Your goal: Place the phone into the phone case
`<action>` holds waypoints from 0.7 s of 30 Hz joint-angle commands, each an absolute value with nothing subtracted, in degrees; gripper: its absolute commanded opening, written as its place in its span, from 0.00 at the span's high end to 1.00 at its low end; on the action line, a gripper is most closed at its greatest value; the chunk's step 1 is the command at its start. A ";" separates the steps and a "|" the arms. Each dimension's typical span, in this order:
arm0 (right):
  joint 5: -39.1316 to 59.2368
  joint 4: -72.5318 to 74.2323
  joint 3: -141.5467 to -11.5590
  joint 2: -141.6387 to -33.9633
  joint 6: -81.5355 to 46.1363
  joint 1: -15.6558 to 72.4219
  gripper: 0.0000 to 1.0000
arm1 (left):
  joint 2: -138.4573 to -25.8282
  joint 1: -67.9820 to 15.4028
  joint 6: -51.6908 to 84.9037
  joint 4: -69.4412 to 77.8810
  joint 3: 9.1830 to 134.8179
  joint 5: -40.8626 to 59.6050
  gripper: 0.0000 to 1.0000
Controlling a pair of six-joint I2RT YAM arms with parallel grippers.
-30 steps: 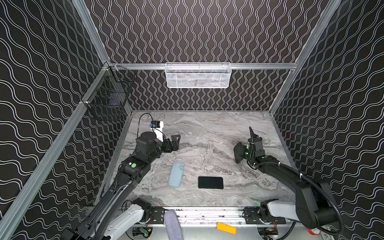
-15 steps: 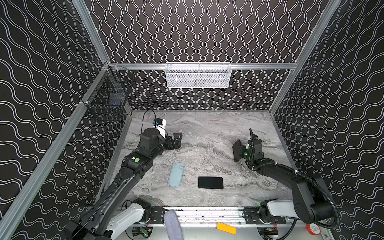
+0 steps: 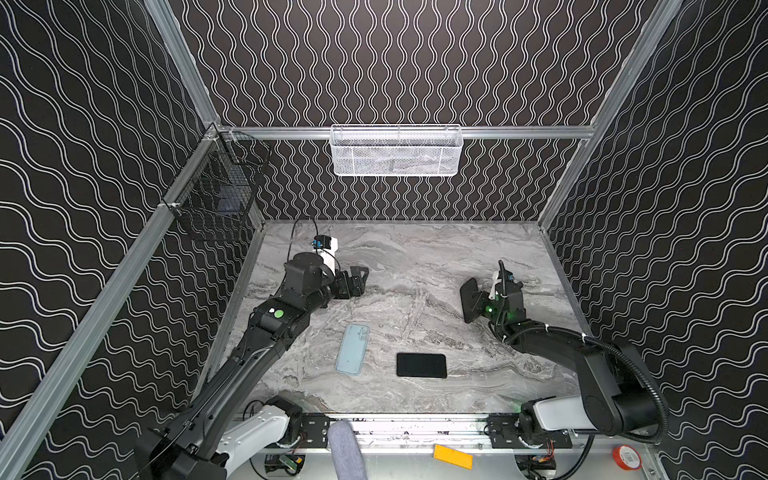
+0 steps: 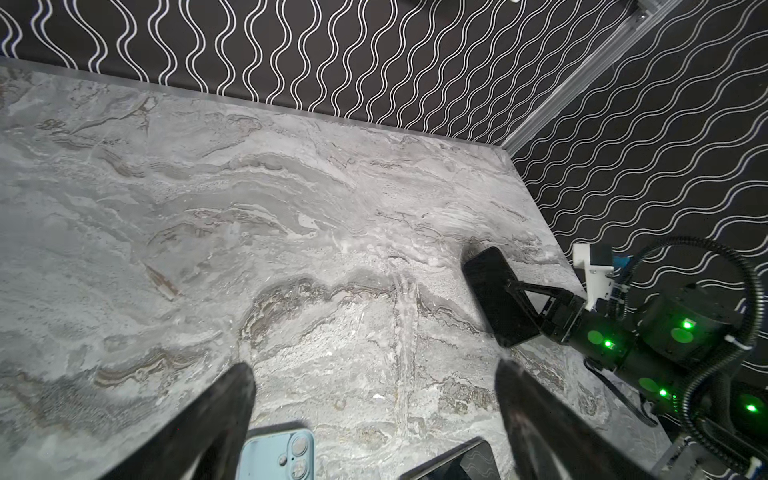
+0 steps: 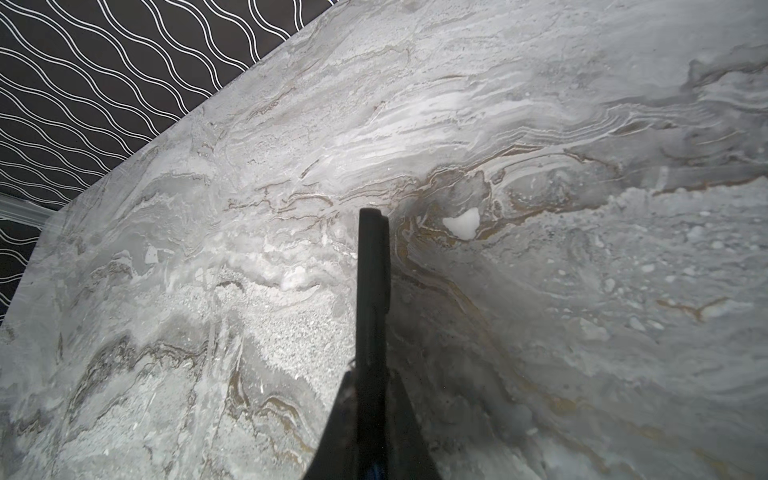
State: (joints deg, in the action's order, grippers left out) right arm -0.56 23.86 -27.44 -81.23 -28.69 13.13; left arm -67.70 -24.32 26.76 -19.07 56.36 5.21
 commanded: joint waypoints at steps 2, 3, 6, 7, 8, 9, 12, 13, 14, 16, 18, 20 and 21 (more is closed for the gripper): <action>1.36 22.25 -26.65 -82.14 -28.62 13.27 0.93 | -68.29 -24.25 25.34 -18.51 57.79 6.02 0.06; 1.40 22.47 -26.57 -82.21 -28.58 13.27 0.92 | -68.41 -24.26 25.13 -18.77 58.06 5.91 0.06; 1.53 23.54 -25.85 -82.52 -29.11 13.27 0.89 | -68.63 -24.26 24.96 -19.59 58.71 5.29 0.06; 1.61 23.75 -25.75 -82.76 -29.18 13.27 0.88 | -68.51 -24.25 25.13 -19.68 58.71 5.04 0.06; 1.60 23.74 -25.80 -82.90 -29.31 13.27 0.87 | -68.40 -24.21 25.32 -19.60 58.63 4.95 0.06; 1.60 23.68 -25.82 -83.13 -29.43 13.27 0.86 | -68.37 -24.26 25.47 -19.52 58.52 4.93 0.06; 1.51 24.19 -25.26 -82.93 -30.02 13.27 0.80 | -68.42 -24.26 26.09 -19.97 58.87 5.37 0.06; 1.64 24.63 -24.99 -82.89 -30.22 13.27 0.80 | -68.63 -24.26 26.10 -20.17 59.10 5.85 0.06; 1.58 24.83 -24.80 -82.88 -30.30 13.27 0.80 | -68.69 -24.26 26.32 -20.38 59.18 6.07 0.06; 1.80 24.86 -24.78 -82.89 -30.31 13.27 0.78 | -68.61 -24.26 26.78 -20.30 59.13 6.47 0.06; 1.97 24.52 -24.99 -82.89 -30.25 13.27 0.77 | -68.30 -24.26 27.24 -19.88 58.72 6.44 0.06; 1.99 24.13 -25.20 -82.85 -30.10 13.27 0.75 | -68.03 -24.26 27.63 -19.76 58.50 6.67 0.06; 1.95 23.90 -25.43 -82.86 -29.98 13.27 0.73 | -67.94 -24.26 27.77 -19.76 58.48 6.68 0.06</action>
State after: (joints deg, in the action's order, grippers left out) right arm 1.37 24.43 -25.02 -82.96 -29.78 13.17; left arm -68.07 -24.32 26.87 -20.75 58.54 5.85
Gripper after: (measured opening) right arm 0.258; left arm 0.941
